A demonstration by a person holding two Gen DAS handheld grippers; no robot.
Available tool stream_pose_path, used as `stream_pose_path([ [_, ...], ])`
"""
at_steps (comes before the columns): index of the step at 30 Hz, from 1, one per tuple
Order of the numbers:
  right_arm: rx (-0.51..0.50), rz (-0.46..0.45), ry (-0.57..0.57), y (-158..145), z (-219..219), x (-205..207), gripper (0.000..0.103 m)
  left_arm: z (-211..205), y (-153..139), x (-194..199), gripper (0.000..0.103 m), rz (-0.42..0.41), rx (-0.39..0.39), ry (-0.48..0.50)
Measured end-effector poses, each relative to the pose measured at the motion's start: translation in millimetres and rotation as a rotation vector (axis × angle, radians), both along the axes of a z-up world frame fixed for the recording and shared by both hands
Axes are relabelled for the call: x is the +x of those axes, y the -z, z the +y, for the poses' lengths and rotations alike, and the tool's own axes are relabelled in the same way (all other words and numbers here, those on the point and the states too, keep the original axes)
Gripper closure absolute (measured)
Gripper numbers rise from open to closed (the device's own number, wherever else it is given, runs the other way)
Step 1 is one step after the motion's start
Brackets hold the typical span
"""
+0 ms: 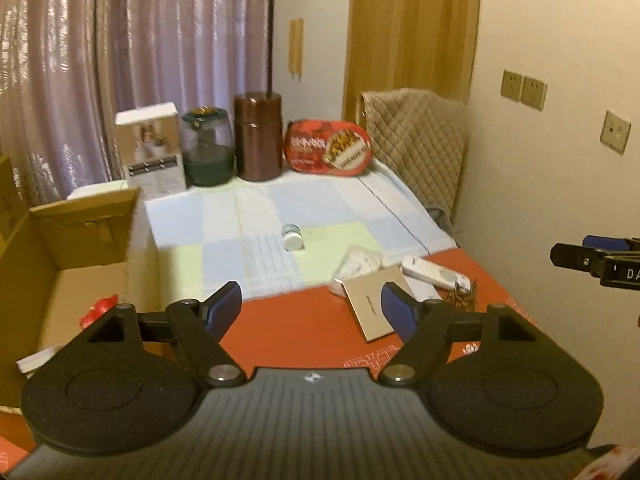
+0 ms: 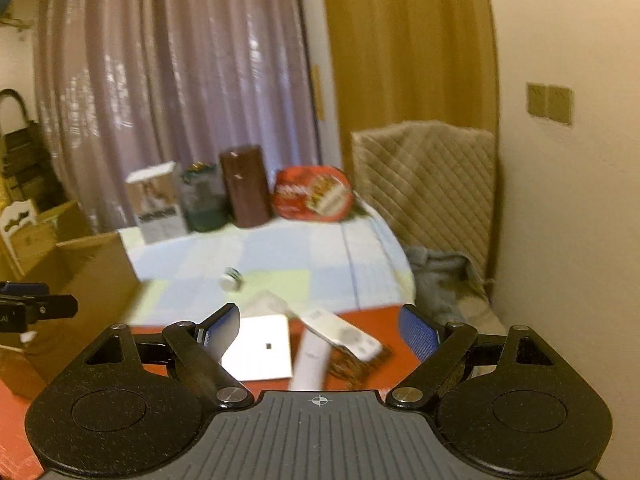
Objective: Organize rigid objects
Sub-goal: 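Move both tools back toward the white remote and braided cord on the mat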
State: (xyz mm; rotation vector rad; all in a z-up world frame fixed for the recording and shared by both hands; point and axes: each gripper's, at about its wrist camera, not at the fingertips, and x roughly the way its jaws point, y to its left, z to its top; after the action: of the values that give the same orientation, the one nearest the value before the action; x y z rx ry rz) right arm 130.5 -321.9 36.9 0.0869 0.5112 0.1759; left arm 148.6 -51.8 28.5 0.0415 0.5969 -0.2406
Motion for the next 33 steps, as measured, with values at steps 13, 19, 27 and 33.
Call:
stream_pose_path([
  [13,0.004,0.110,0.016,72.3,-11.6,39.4,0.020,-25.4,72.4,40.0,0.027,0.073,0.038,0.037],
  [19,0.000,0.146,0.016,99.9,-3.1,71.7,0.020,-29.5,96.5,63.2,0.027,0.087,0.034,0.044],
  [27,-0.022,0.166,0.078,129.0,9.3,108.1,0.020,-30.2,116.0,83.0,0.027,0.106,0.016,0.050],
  [33,0.012,0.191,0.154,142.9,9.0,125.7,0.033,-30.1,123.3,87.8,0.027,0.121,-0.001,0.050],
])
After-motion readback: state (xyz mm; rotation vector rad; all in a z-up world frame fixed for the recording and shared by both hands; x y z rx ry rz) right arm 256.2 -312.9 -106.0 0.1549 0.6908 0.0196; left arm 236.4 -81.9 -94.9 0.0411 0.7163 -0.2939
